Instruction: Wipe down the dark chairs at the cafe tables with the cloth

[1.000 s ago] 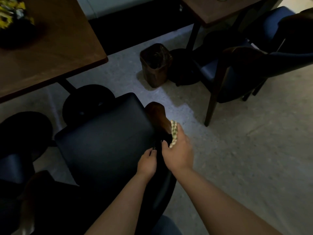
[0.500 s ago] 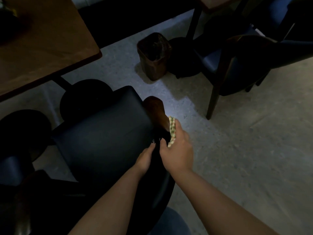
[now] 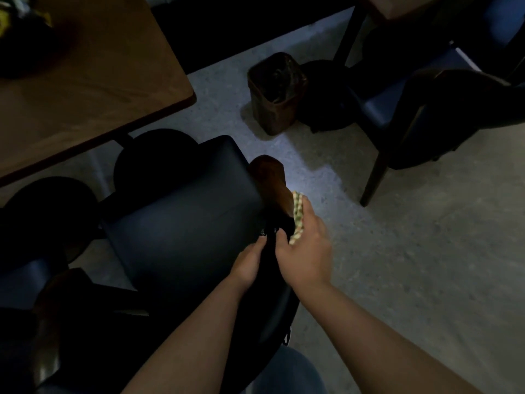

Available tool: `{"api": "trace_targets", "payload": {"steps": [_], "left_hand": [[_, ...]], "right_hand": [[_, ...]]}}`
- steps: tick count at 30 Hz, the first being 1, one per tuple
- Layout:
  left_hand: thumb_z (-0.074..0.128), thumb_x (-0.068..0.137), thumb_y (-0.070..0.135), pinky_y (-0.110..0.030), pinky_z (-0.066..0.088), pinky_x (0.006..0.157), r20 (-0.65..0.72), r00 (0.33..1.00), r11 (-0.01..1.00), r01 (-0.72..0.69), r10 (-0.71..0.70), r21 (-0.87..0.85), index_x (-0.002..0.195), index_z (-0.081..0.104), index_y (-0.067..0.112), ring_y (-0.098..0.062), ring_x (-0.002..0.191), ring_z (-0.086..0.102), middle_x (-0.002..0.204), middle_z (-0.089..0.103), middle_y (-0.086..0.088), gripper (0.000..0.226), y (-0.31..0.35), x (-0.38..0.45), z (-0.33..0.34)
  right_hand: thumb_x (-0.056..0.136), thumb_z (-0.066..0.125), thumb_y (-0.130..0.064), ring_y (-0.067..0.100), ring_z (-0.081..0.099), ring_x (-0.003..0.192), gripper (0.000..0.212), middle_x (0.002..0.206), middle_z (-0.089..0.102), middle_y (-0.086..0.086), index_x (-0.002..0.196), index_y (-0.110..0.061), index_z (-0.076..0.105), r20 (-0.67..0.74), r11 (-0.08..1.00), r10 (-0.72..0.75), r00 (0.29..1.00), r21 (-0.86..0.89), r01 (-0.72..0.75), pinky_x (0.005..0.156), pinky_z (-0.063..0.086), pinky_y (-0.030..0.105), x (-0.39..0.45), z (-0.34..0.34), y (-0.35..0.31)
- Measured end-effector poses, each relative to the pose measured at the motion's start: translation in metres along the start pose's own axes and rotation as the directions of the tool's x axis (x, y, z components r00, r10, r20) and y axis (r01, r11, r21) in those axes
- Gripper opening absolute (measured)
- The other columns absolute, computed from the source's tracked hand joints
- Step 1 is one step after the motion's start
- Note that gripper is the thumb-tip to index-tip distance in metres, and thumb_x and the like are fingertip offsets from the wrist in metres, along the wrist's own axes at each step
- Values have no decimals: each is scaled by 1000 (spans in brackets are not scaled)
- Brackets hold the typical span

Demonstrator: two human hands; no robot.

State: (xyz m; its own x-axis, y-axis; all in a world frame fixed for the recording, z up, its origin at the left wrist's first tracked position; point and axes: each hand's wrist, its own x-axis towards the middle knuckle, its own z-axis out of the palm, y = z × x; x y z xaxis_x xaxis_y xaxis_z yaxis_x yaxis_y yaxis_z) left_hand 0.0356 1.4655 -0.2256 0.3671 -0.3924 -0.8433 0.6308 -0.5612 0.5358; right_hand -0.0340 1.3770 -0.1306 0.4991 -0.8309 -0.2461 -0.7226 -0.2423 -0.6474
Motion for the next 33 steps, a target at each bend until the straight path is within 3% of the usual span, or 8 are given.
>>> {"api": "trace_targets", "payload": {"steps": [4, 7, 11, 15, 18, 22, 26, 33], "left_hand": [[48, 92, 60, -39, 47, 102, -22, 1000, 1000, -13, 13, 16, 102, 72, 29, -16, 101, 67, 113, 71, 0, 41, 3, 8, 2], [48, 87, 62, -41, 43, 106, -20, 1000, 1000, -21, 22, 23, 122, 67, 20, -21, 110, 64, 120, 68, -4, 58, 7, 10, 4], [48, 60, 81, -39, 41, 108, -34, 999, 1000, 1, 0, 23, 127, 63, 26, -18, 114, 61, 127, 64, 0, 89, 8, 11, 4], [61, 53, 85, -40, 43, 107, 85, 996, 999, 19, -15, -48, 99, 76, 39, -17, 109, 65, 117, 70, 3, 66, 4, 17, -2], [67, 46, 85, -37, 46, 104, 56, 998, 997, 17, -13, -76, 95, 77, 35, -16, 103, 68, 110, 73, 3, 71, 1, 21, -3], [56, 43, 89, -24, 51, 74, -10, 998, 998, 61, -60, 20, 74, 76, 33, -5, 80, 70, 81, 72, 15, 67, 2, 14, -3], [61, 45, 85, -23, 48, 62, -17, 996, 995, 93, -92, 24, 72, 73, 26, -5, 66, 71, 67, 72, 15, 67, -3, 3, -5], [64, 45, 84, -22, 51, 67, -21, 993, 993, 116, -116, 0, 65, 76, 44, -6, 75, 72, 78, 75, 14, 45, -30, -8, -21]], "right_hand": [[85, 63, -32, 14, 53, 109, 75, 127, 50, -4, 148, -35, 23, -8, 1000, -17, 1000, -17, 16, 81, 35, 18, 9, -2, -1], [85, 64, -32, 15, 53, 112, 74, 128, 51, -3, 148, -34, 25, -9, 1000, -12, 1000, -17, 12, 84, 35, 20, 15, -3, -2], [84, 65, -31, 13, 52, 113, 74, 129, 51, -5, 147, -35, 26, -4, 1000, -11, 1000, -2, 11, 85, 34, 18, 17, -5, -3], [84, 66, -29, 13, 52, 114, 73, 129, 51, -5, 147, -34, 29, 2, 999, -26, 1000, 37, 26, 88, 34, 17, 19, -4, -2], [83, 66, -28, 14, 52, 115, 73, 129, 53, -4, 147, -33, 30, 6, 998, -48, 999, 33, 47, 90, 33, 18, 21, -5, -1], [84, 65, -28, 15, 52, 117, 72, 130, 53, -3, 147, -31, 31, 25, 997, -69, 997, 28, 69, 92, 34, 19, 22, -4, 3], [85, 65, -27, 17, 52, 118, 72, 131, 53, -2, 148, -30, 29, 29, 998, -57, 998, 29, 56, 93, 35, 21, 13, -3, 5], [85, 65, -25, 13, 51, 116, 74, 130, 52, -2, 149, -32, 26, 26, 998, -39, 999, 46, 38, 88, 34, 16, -26, 6, 6]]}}
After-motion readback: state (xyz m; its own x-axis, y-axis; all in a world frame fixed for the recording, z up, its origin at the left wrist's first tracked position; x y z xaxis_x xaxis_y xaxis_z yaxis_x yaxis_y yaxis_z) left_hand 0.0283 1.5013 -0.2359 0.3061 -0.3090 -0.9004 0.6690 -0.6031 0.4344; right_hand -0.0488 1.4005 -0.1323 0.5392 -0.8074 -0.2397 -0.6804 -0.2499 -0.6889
